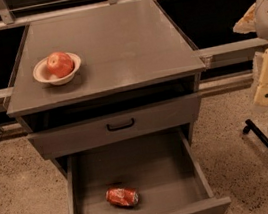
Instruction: Pick coke can from middle drawer and place on counter
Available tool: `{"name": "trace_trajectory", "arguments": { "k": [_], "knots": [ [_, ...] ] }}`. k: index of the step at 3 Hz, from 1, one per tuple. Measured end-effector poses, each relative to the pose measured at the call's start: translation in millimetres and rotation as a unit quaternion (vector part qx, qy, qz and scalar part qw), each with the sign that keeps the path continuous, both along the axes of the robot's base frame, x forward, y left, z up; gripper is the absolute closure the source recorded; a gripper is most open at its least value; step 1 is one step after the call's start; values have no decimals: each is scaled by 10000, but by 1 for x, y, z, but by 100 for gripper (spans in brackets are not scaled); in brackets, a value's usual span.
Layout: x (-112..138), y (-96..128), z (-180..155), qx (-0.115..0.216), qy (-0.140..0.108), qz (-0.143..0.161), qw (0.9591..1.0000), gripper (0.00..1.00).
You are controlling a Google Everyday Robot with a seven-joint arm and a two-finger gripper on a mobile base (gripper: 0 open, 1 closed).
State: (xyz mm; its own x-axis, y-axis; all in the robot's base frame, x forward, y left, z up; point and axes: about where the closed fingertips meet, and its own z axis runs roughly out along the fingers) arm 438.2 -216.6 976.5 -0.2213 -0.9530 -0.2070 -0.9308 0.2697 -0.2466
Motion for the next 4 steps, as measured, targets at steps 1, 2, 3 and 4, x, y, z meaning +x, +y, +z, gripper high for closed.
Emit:
{"name": "trace_trajectory", "arguments": {
  "k": [1, 2, 3, 4],
  "knots": [
    [0, 0, 0, 0, 0, 0, 10000, 0],
    [10, 8, -13, 23, -22, 1, 10000, 0],
    [20, 48, -74, 5, -118, 166, 9998, 0],
    [20, 48, -74, 5, -118, 166, 9998, 0]
  ]
}}
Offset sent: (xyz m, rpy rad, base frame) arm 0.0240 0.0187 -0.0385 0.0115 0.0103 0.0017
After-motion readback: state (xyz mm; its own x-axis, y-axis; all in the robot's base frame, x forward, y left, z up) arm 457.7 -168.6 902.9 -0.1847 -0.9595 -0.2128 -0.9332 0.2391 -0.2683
